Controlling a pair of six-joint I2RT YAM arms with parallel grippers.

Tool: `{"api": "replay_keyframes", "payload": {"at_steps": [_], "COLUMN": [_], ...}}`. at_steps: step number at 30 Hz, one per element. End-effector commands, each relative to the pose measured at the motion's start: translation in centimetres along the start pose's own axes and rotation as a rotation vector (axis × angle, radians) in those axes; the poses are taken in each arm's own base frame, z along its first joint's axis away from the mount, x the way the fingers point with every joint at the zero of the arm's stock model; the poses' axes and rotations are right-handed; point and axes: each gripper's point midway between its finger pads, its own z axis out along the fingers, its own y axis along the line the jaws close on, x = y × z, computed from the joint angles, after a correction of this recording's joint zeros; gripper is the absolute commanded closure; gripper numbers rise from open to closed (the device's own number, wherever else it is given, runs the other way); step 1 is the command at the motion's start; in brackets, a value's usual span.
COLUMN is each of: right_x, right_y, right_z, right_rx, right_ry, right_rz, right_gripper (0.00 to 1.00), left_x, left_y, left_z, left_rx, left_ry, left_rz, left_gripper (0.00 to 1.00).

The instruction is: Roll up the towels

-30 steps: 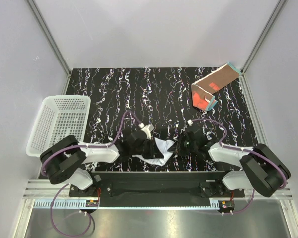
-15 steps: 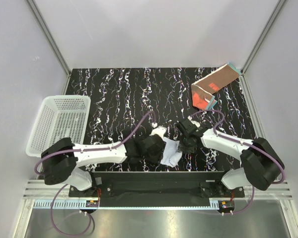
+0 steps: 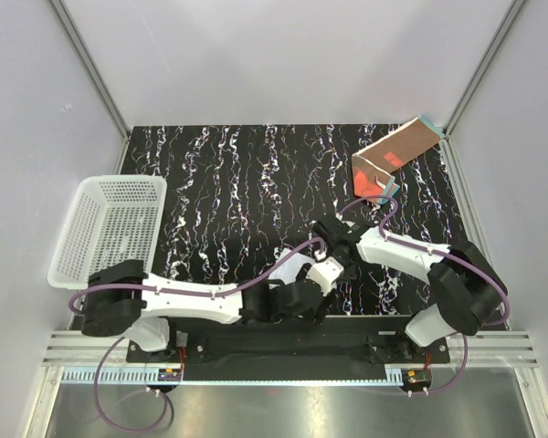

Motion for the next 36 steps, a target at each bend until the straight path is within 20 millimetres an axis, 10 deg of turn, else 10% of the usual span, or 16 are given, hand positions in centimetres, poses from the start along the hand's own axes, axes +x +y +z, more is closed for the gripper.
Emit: {"api": "replay_keyframes", "payload": {"at_steps": [1,14,26,36], "right_x": [0.6,1.2,1.2,-0.4], "right_y": [0.0,0.4,-0.1,-1.6], "right_z": [-0.2,0.0,0.0,-1.7], "right_rx": [0.019,-0.007,0.015,0.063], "right_ry": [0.030,0.053,0.051,-0.037], "right_rz": [-0.041,-0.041,-0.035,0.037], "right_gripper": [0.84,0.84,0.81,0.34], "left_x": [-1.9,2.3,4.8,5.9], "left_y": [-1.9,-0.9,2.3,3.4], "left_z": [1.5,6.3,5.1,3.0], "left_rx": [0.053,-0.069,-0.191,-0.165], "left_ry": [-0.105,0.015,0.075,0.093], "left_rz": [0.027,0.078,0.068,0.023], "left_gripper": [0.38,0.40,0.95,1.00]}}
